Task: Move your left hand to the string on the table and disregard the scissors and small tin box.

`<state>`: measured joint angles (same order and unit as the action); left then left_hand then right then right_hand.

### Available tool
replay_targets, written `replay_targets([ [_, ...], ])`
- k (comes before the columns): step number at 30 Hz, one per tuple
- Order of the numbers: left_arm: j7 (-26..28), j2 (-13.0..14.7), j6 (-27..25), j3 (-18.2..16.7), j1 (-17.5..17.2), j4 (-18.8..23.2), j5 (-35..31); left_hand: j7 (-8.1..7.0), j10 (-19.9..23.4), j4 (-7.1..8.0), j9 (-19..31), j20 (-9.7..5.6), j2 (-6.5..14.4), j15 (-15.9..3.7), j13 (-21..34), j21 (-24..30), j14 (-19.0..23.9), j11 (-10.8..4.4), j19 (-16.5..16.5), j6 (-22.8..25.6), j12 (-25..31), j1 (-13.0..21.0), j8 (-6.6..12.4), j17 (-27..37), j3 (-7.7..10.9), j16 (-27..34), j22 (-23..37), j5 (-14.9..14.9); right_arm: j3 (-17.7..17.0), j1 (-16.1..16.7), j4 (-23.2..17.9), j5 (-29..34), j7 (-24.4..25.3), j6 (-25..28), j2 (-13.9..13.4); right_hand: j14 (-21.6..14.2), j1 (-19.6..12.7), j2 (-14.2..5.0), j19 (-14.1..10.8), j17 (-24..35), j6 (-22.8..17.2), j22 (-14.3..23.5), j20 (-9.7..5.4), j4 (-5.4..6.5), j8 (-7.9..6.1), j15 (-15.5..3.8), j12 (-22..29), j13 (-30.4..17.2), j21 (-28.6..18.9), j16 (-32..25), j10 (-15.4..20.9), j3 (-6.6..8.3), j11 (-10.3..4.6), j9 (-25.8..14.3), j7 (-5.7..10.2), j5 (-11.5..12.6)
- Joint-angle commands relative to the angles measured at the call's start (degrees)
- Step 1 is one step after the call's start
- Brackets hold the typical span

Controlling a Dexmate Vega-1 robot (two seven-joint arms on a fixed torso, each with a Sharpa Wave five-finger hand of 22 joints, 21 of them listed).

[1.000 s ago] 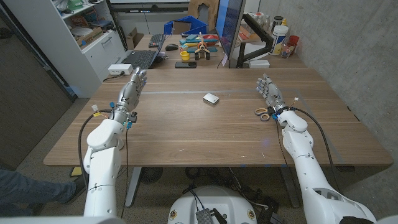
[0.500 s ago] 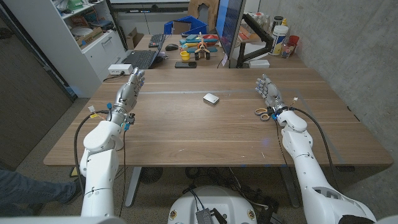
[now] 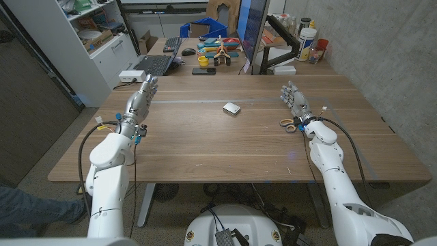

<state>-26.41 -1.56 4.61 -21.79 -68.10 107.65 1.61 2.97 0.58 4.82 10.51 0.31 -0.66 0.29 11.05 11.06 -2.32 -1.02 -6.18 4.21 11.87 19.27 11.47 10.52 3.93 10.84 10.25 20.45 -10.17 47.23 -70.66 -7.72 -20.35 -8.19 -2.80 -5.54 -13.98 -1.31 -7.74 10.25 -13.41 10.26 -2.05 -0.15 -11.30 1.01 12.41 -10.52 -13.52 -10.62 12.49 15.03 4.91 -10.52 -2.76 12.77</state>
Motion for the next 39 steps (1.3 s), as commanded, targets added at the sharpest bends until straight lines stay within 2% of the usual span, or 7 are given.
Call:
replay_targets([
  [1,0.0,-0.1,0.6,-0.3,-1.0,1.5,-0.4,-0.17,0.3,-0.15,0.2,0.56,0.1,0.02,0.1,0.3,0.2,-0.15,-0.1,0.4,0.2,0.7,0.27,0.1,0.11,0.2,0.2,0.3,0.0,-0.9,1.2,0.3,-0.3,-0.2,-0.1,-0.7,-0.7,-0.15,-0.6,0.3,-0.6,0.2,-0.65,-0.22,-0.19,0.06,0.3,-0.1,0.1,-0.2,0.4,0.07,-0.11,-0.3,0.0,0.0],
  [25,-0.3,1.3,0.2,-1.2,-2.5,3.8,-2.7,-0.25,0.2,-0.42,0.2,0.72,0.3,0.13,0.1,0.3,0.2,-0.34,-0.2,0.3,0.1,1.4,0.2,0.1,0.09,0.2,0.2,0.4,-0.1,-2.6,3.9,0.8,-0.1,-1.1,0.1,-0.9,-0.6,-0.22,-0.8,0.3,-0.6,0.2,-0.68,-0.33,-0.11,0.05,0.2,-0.1,0.4,-0.3,0.3,-0.05,-0.19,-0.3,0.02,0.0],
  [33,-0.5,1.6,0.2,-1.5,-3.2,4.8,-3.5,-0.24,0.2,-0.58,0.2,0.79,0.4,0.12,0.1,0.3,0.2,-0.33,-0.3,0.3,0.1,1.7,0.18,0.1,0.12,0.1,0.2,0.4,-0.1,-2.7,3.8,0.9,-0.2,-1.4,0.1,-0.9,-0.5,-0.24,-0.8,0.3,-0.6,0.2,-0.66,-0.35,-0.09,0.05,0.2,-0.1,0.4,-0.2,0.4,-0.09,-0.12,-0.3,0.08,0.0],
  [39,-0.6,1.6,0.0,-1.7,-3.9,5.6,-3.8,-0.3,0.2,-0.73,0.3,1.39,0.5,0.11,0.1,0.3,0.2,-0.39,-0.4,0.2,0.1,2.1,0.15,0.1,0.14,0.1,0.2,0.4,0.0,-2.6,3.4,0.9,-0.3,-1.5,0.0,-0.9,-0.5,-0.24,-0.8,0.3,-0.7,0.2,-0.63,-0.39,-0.08,0.03,0.2,-0.1,0.5,-0.2,0.4,-0.12,-0.09,-0.3,0.04,0.0],
])
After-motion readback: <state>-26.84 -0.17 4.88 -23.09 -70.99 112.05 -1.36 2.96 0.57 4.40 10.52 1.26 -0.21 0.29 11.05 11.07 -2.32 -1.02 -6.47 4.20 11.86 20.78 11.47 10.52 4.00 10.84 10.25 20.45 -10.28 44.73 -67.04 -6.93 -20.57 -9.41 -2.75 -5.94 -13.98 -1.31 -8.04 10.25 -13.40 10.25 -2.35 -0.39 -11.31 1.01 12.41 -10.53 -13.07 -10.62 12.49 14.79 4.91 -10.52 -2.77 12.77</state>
